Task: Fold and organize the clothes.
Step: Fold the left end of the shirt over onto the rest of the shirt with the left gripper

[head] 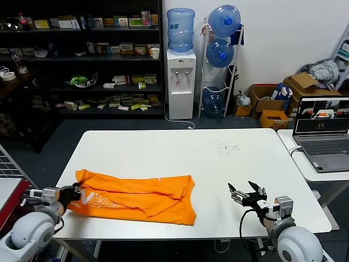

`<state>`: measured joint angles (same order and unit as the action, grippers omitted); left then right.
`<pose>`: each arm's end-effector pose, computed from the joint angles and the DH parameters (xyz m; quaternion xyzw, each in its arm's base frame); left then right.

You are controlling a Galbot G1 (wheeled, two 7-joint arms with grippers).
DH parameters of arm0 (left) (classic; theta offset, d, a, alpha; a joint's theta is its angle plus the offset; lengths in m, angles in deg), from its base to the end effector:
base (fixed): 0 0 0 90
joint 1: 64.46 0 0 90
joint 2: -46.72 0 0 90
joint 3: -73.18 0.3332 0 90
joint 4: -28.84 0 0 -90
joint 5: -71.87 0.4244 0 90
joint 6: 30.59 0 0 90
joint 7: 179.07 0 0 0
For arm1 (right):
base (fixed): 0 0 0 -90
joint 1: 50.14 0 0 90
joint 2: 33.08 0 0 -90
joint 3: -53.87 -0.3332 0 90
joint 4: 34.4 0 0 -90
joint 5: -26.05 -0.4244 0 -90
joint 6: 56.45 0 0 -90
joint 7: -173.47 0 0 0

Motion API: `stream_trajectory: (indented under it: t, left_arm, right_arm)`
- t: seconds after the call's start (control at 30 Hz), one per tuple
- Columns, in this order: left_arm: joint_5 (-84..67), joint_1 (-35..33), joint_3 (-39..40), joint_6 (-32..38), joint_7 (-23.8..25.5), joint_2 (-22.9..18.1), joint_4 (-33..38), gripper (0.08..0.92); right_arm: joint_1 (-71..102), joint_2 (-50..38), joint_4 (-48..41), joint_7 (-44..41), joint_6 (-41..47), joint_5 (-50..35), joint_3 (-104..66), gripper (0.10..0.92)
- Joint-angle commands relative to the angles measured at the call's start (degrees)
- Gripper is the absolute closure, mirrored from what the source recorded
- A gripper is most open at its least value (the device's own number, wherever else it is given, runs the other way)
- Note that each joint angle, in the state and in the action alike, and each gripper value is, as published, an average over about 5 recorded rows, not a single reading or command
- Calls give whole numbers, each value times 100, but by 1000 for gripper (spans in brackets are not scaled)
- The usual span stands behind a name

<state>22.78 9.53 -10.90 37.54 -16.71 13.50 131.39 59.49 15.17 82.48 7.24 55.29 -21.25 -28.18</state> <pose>0.3498 0.1782 -0.2749 0.0315 -0.9517 -0.1118 0.2843 0.3060 -0.0550 -0.2581 0.0967 -0.9662 -0.0310 0.2371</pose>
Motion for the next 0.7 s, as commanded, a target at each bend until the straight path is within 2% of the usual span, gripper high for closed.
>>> stream_trajectory:
  t: [0.03, 0.17, 0.3, 0.4, 0.57, 0.7]
  left_arm:
    - [-36, -116, -642, 81, 177, 866, -813, 886]
    - [-513, -225, -556, 36, -25, 550, -188, 886]
    - [-1794, -214, -161, -217, -596, -168, 994, 886]
    - [-2561, 74, 402, -370, -1044, -749, 1580, 886]
    - [-2807, 820, 1391, -438, -1371, -1745, 1526, 886]
    - [-2780, 1289, 1694, -449, -1402, -2100, 1178, 886]
  right_arm:
    - [-63, 74, -24, -2, -14, 96, 64, 203]
    - [-36, 154, -73, 14, -2, 186, 68, 203]
    - [21, 245, -157, 52, 23, 280, 49, 203]
    - [83, 329, -217, 102, 53, 367, 33, 203]
    - [255, 480, -279, 169, 104, 479, -81, 203]
    - [351, 575, -319, 192, 121, 528, -165, 203]
